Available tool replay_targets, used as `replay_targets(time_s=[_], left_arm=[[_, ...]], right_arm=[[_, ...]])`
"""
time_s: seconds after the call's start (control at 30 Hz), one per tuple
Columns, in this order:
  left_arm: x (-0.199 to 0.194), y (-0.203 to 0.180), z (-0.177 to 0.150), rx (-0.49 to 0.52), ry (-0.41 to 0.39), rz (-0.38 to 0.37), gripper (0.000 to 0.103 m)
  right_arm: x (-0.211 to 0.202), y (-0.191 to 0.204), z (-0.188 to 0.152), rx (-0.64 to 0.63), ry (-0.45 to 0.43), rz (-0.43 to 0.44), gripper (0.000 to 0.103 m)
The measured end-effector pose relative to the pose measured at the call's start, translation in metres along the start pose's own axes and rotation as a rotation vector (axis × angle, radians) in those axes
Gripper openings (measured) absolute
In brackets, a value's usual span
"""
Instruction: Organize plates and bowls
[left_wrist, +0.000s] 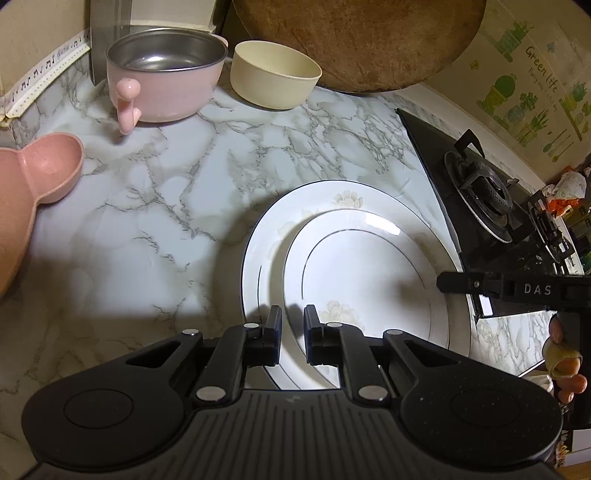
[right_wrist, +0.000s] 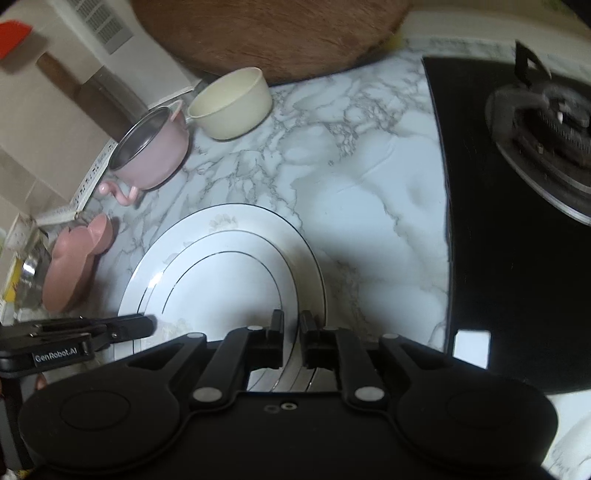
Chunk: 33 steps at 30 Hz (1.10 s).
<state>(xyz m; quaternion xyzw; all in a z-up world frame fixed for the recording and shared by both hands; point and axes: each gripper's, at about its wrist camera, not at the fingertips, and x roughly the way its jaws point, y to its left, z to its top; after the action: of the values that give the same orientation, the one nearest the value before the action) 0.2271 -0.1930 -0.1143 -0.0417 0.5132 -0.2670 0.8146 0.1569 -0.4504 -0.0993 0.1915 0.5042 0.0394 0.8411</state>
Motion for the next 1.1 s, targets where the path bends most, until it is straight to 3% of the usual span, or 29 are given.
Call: replay_targets(time_s=[0.17,0.3,0.53,0.73,0.8,1.1], left_arm=[[-0.008,-0.006,-0.002,0.035,-0.022,0.014,0.011],[-0.017,-0.011,-0.002,0.05,-0.054,0.025,0.011],[-0.032,-0.014,-0.005,0.04,-0.104,0.048,0.012],[-0.048,-0.024,-0.012,0.047,-0.157,0.103,0.012],[-0.053,-0.028,-0.015,0.052,-0.177,0.123,0.012],[-0.082,-0.035,-0.03,0.02,-0.252,0.198,0.013]], right_arm=[[-0.007,0.012,0.002,-0.073,-0.033,-0.009,0.02],[-0.013,0.022,0.0,-0.126,-0.057,-0.011,0.032],[-0.021,0.038,-0.003,-0.202,-0.096,-0.005,0.041],[-0.032,0.052,-0.011,-0.278,-0.141,-0.005,0.053],[-0.036,0.055,-0.013,-0.301,-0.159,-0.002,0.062],[-0.053,0.076,-0.023,-0.411,-0.199,0.05,0.074]])
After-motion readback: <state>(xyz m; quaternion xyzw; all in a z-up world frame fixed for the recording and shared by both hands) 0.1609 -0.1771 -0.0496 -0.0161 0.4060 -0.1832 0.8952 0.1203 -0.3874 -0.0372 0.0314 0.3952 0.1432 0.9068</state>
